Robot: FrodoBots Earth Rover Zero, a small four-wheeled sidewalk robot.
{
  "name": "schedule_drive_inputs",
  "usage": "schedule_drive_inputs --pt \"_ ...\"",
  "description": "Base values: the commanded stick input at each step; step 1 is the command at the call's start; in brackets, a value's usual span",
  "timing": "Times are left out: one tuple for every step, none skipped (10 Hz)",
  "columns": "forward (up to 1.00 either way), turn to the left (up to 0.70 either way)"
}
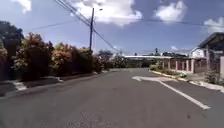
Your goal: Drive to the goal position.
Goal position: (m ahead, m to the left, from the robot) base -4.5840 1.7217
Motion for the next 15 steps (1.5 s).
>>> schedule_drive_inputs --pt "0.45 -0.22" --pt "0.45 -0.24" --pt "0.45 -0.25" --pt "0.45 -0.27" --pt "0.45 -0.27" --pt "0.45 -0.27" --pt "0.45 -0.27" --pt "0.45 -0.27" --pt "0.45 -0.27" --pt "0.45 -0.27" --pt "0.45 -0.27" --pt "0.45 -0.27" --pt "0.45 -0.27" --pt "0.45 -0.27" --pt "0.45 -0.27"
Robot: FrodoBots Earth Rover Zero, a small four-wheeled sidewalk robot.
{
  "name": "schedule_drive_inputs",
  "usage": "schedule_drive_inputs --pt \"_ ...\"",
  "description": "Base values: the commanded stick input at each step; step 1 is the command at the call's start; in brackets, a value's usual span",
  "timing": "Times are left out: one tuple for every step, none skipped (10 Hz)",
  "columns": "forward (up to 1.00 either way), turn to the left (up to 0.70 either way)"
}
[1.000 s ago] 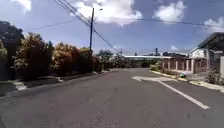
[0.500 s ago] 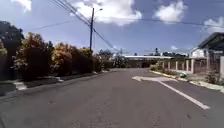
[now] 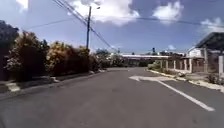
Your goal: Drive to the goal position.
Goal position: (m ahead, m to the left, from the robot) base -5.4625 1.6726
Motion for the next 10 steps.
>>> schedule_drive_inputs --pt "0.45 -0.27" --pt "0.45 -0.27" --pt "0.45 -0.27" --pt "0.45 -0.27" --pt "0.45 -0.27" --pt "0.45 -0.27" --pt "0.45 -0.27" --pt "0.45 -0.27" --pt "0.45 -0.27" --pt "0.45 -0.27"
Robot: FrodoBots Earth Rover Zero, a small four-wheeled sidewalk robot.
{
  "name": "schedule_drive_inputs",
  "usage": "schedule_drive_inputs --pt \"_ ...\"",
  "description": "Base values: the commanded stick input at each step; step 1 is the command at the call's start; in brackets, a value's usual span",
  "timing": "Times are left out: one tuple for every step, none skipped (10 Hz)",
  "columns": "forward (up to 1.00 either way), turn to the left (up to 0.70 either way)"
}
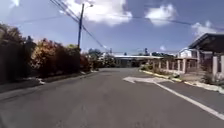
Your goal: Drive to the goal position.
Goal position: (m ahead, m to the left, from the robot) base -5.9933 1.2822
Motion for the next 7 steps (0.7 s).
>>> schedule_drive_inputs --pt "0.45 -0.27" --pt "0.45 -0.27" --pt "0.45 -0.27" --pt "0.45 -0.27" --pt "0.45 -0.27" --pt "0.45 -0.27" --pt "0.45 -0.27"
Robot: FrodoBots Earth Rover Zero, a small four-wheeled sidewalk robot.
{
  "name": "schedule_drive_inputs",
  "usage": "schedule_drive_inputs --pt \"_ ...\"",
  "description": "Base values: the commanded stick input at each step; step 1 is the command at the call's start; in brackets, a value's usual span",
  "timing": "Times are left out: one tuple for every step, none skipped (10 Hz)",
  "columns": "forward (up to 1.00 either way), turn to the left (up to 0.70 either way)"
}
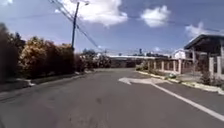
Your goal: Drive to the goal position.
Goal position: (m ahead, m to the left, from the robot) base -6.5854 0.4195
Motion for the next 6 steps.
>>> schedule_drive_inputs --pt "0.45 -0.27" --pt "0.45 -0.27" --pt "0.45 -0.27" --pt "0.45 -0.27" --pt "0.45 -0.27" --pt "0.45 -0.27"
